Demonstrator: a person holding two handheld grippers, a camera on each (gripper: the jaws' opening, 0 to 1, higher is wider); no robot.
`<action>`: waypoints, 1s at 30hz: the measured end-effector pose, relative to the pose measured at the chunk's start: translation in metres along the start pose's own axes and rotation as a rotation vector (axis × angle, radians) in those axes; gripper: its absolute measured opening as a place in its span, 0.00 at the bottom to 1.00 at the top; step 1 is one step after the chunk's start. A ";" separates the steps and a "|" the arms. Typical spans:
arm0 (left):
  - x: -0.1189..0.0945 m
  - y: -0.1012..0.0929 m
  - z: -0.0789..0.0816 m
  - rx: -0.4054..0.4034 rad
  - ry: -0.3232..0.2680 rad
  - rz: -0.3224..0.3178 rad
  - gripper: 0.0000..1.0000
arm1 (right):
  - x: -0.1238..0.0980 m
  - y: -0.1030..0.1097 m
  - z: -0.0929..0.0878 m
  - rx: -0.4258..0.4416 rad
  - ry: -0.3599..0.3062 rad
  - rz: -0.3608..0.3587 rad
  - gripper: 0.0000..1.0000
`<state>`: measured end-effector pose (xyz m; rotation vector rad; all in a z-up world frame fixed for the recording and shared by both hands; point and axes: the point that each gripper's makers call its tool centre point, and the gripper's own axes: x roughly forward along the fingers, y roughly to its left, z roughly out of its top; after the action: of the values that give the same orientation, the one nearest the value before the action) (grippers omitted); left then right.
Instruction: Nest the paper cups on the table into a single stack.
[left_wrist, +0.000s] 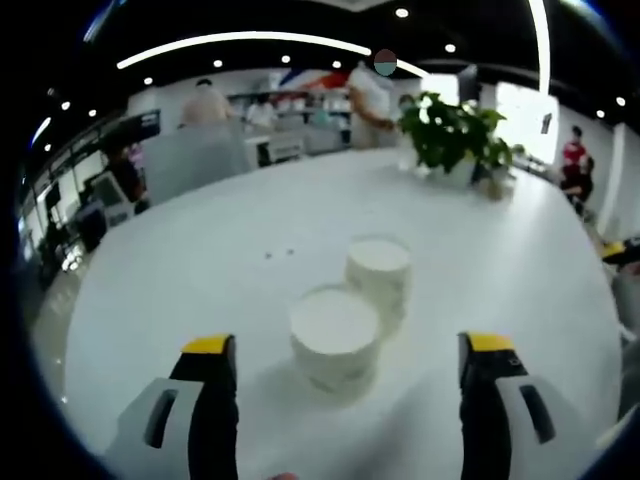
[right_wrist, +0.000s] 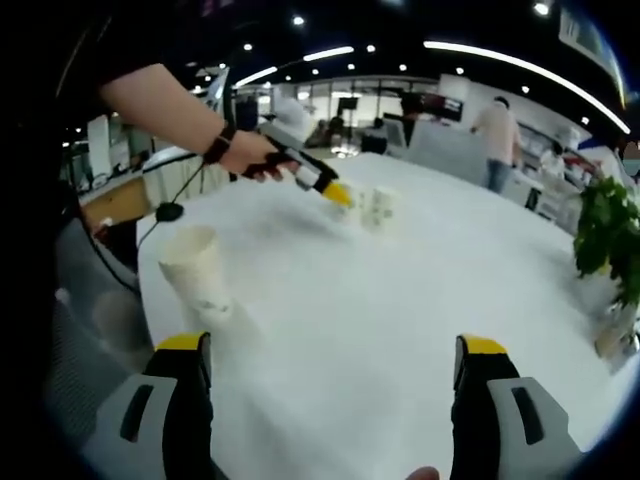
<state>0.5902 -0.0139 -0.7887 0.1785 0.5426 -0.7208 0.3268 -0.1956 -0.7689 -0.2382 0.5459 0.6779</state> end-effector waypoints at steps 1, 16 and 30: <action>0.002 0.001 0.000 0.001 -0.001 0.001 0.89 | 0.000 0.000 0.000 0.001 0.000 -0.001 0.99; 0.013 0.009 -0.003 -0.002 0.009 -0.009 0.77 | 0.000 -0.006 -0.002 0.046 0.003 -0.013 0.99; 0.016 0.008 0.000 0.006 0.000 -0.022 0.64 | 0.002 -0.010 -0.001 0.103 -0.009 -0.018 0.99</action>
<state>0.6055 -0.0176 -0.7971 0.1786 0.5431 -0.7435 0.3344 -0.2027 -0.7703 -0.1435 0.5674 0.6310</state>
